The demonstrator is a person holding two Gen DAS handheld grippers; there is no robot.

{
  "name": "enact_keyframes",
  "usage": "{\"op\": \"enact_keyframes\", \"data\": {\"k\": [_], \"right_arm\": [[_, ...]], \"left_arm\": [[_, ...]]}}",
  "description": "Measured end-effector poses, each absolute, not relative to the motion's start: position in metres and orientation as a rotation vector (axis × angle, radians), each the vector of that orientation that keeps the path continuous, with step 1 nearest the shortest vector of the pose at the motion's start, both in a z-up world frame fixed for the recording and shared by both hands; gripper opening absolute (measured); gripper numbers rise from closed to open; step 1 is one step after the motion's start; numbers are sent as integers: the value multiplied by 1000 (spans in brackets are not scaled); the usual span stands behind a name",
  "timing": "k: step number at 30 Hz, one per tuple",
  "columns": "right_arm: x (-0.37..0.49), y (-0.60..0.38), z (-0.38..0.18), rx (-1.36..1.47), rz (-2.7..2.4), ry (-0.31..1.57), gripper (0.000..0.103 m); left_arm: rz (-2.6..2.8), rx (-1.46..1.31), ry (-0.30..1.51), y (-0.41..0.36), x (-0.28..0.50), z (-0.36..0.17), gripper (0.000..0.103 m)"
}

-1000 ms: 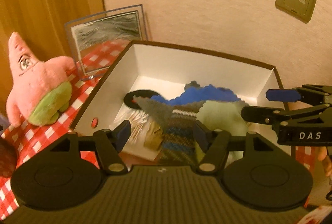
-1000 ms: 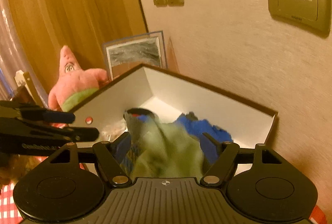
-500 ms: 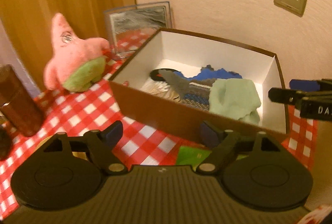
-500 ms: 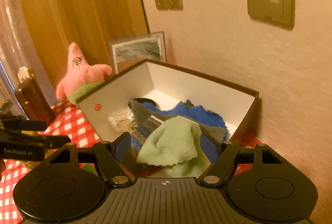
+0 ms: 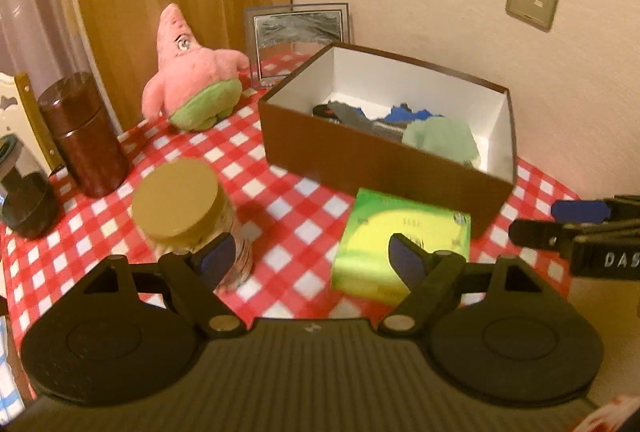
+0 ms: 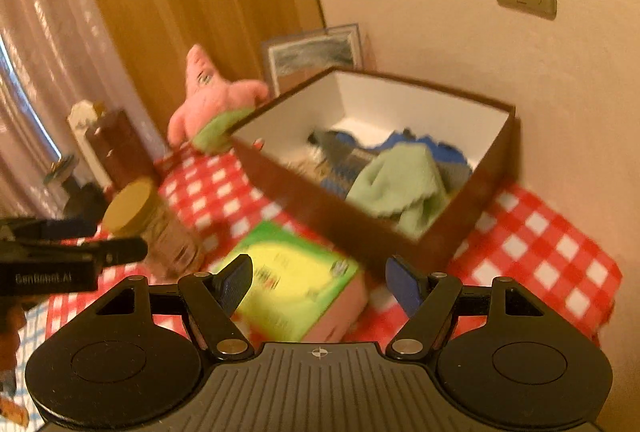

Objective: Organize soft objects

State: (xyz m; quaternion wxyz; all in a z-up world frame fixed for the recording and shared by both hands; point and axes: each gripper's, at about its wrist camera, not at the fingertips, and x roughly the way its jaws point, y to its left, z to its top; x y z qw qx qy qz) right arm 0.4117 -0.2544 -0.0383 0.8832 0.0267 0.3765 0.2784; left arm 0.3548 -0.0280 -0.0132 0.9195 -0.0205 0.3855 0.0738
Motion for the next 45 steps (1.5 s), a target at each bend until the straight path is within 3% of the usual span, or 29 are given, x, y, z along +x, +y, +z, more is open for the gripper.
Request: {"op": "enact_keyframes", "data": {"k": [24,45], "right_arm": [[116,-171,-33,129,291,839,73],[29,-164,-10,103,322,830,73]], "left_arm": [[-28,17,805,51,109,-5,82],[-61,21,818,38,24,10,82]]}}
